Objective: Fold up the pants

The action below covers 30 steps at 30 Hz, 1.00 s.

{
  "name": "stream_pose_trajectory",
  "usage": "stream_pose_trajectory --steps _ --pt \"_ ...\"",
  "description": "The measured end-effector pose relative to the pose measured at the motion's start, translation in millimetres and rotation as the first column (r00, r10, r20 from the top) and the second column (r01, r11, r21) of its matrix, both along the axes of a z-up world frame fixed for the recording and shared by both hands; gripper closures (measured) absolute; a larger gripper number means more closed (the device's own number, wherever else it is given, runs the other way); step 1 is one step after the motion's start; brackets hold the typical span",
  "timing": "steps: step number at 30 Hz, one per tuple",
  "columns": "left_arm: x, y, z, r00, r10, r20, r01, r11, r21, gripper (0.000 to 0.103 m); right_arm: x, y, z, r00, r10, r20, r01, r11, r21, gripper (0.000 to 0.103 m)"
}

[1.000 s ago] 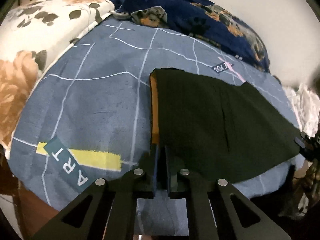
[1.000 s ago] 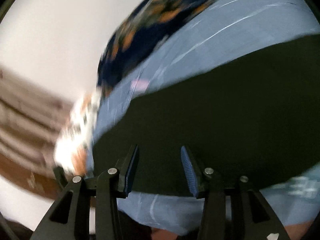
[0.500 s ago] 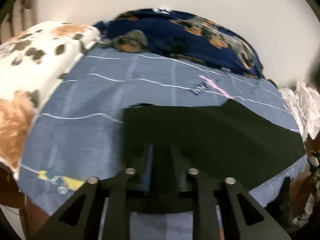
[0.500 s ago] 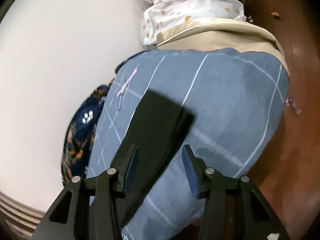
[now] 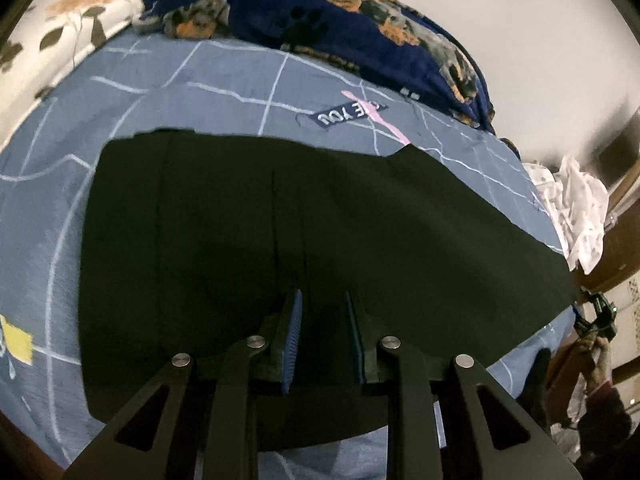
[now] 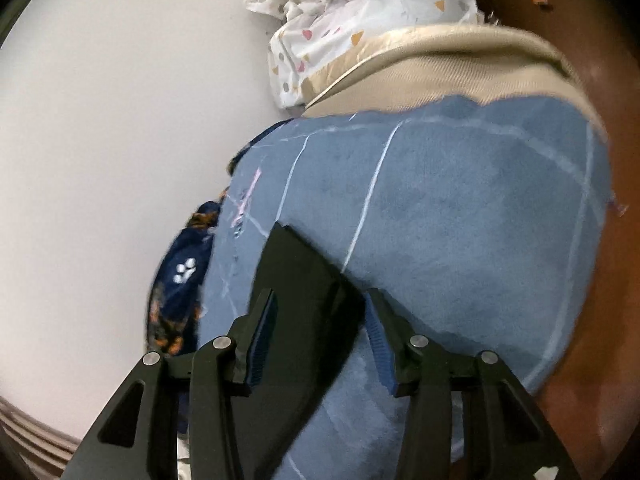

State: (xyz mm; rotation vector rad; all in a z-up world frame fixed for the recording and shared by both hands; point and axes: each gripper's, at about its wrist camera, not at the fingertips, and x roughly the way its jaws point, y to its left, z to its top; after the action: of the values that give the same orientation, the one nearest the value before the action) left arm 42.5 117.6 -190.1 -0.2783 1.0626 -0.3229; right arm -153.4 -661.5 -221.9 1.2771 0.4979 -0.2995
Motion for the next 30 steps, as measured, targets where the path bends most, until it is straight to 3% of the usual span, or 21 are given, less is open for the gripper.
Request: stream_pose_trajectory --steps 5,7,10,12,14,17,20,25,30 --pt "2 1 -3 1.000 0.007 -0.014 -0.007 1.000 -0.016 0.080 24 23 5 0.985 0.167 0.032 -0.166 0.986 -0.012 0.058" --pt "2 2 -4 1.000 0.007 -0.018 -0.007 1.000 -0.014 0.080 26 27 8 0.986 0.167 -0.004 -0.167 0.984 -0.070 0.058" --pt "2 2 -5 1.000 0.004 -0.021 -0.004 1.000 -0.015 0.079 25 19 4 0.993 0.116 -0.025 -0.118 0.992 -0.054 0.071" --pt "3 2 -5 1.000 0.001 -0.021 -0.002 1.000 -0.017 0.078 28 20 5 0.990 0.124 -0.067 -0.128 0.990 -0.066 0.089" --pt "4 3 -5 1.000 0.004 -0.021 -0.004 1.000 -0.017 0.078 33 23 8 0.982 0.148 -0.116 -0.159 0.982 -0.097 0.089" --pt "4 4 -5 1.000 0.011 -0.024 -0.012 1.000 -0.026 0.077 29 20 14 0.987 0.130 -0.093 -0.137 0.988 -0.069 0.090" --pt "2 2 -4 1.000 -0.003 -0.016 0.003 1.000 -0.007 0.076 32 33 40 0.986 0.159 -0.053 -0.164 0.980 -0.117 0.090" --pt "0 -3 -2 1.000 -0.029 -0.006 0.029 0.999 0.018 0.068 57 88 89 0.953 0.301 -0.032 -0.300 0.926 -0.231 0.090" --pt "-4 -4 0 0.999 -0.037 0.001 0.037 0.999 0.010 0.060 83 151 110 0.901 0.433 -0.036 -0.426 0.863 -0.273 0.090"
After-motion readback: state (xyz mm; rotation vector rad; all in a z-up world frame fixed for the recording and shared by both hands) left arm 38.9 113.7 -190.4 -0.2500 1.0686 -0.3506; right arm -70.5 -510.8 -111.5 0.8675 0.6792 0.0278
